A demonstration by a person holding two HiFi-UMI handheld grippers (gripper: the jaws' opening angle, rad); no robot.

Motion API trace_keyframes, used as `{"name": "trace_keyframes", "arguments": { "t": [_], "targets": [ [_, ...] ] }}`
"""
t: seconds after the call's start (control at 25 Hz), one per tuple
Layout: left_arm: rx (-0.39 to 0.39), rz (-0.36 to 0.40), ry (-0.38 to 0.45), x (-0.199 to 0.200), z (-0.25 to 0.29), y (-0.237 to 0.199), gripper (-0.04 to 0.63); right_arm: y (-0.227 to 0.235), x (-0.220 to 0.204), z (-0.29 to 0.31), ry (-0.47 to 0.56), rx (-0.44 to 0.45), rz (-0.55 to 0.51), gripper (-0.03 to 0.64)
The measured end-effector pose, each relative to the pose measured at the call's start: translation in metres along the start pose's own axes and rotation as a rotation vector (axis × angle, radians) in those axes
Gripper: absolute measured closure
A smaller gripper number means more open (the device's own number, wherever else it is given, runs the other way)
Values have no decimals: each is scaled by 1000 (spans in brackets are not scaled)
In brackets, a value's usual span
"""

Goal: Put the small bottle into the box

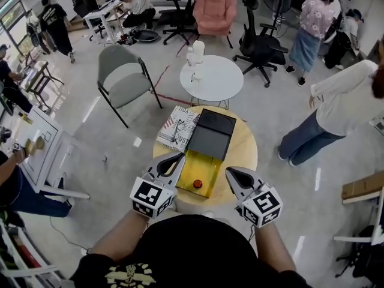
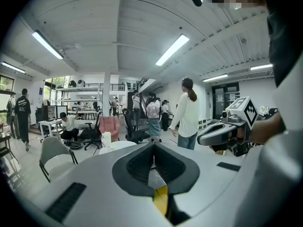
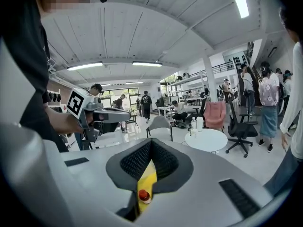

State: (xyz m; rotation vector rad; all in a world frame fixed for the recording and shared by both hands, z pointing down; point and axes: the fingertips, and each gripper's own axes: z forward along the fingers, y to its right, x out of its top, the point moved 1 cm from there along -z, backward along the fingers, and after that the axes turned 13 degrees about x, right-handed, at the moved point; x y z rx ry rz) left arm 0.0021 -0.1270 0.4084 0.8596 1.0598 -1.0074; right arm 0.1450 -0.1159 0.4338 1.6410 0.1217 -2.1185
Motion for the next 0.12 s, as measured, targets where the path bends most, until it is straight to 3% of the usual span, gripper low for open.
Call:
{"name": "trace_keyframes", "arguments": {
  "t": [0.12],
  "targets": [
    [0, 13, -7, 0, -2, 1, 577, -1, -2, 0, 3, 4, 9, 604]
  ]
}}
